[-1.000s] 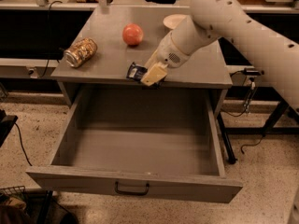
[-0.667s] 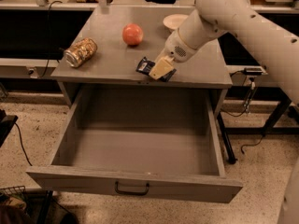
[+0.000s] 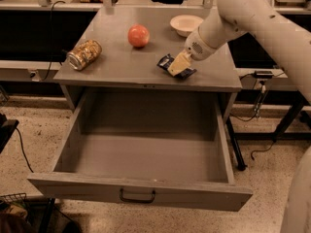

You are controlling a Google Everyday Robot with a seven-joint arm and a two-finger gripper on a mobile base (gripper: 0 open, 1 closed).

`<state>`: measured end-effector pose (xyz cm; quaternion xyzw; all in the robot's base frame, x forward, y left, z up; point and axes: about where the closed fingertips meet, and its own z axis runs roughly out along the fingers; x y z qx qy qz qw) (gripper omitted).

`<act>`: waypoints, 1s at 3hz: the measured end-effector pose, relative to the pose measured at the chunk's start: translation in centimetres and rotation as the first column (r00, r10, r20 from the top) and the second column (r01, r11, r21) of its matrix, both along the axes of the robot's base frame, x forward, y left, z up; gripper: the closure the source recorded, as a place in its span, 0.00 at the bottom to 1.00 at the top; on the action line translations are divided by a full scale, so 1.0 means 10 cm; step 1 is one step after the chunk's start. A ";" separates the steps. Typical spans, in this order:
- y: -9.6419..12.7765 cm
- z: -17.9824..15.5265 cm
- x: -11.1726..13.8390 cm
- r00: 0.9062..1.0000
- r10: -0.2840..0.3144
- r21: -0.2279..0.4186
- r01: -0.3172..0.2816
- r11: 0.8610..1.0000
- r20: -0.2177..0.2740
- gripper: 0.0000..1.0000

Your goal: Pick rxbar blueberry from top drawer and place on counter

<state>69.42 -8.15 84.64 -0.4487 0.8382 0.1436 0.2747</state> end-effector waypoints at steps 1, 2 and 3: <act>-0.11 0.00 0.14 0.998 -0.066 0.020 0.066 0.998 0.004 0.64; -0.18 0.03 0.23 0.994 -0.113 0.024 0.113 0.993 0.003 0.41; -0.23 0.07 0.29 0.990 -0.138 0.029 0.138 0.990 0.006 0.10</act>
Offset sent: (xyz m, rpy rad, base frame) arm 0.0339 -0.0307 0.0120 0.0272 -0.0111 -0.1801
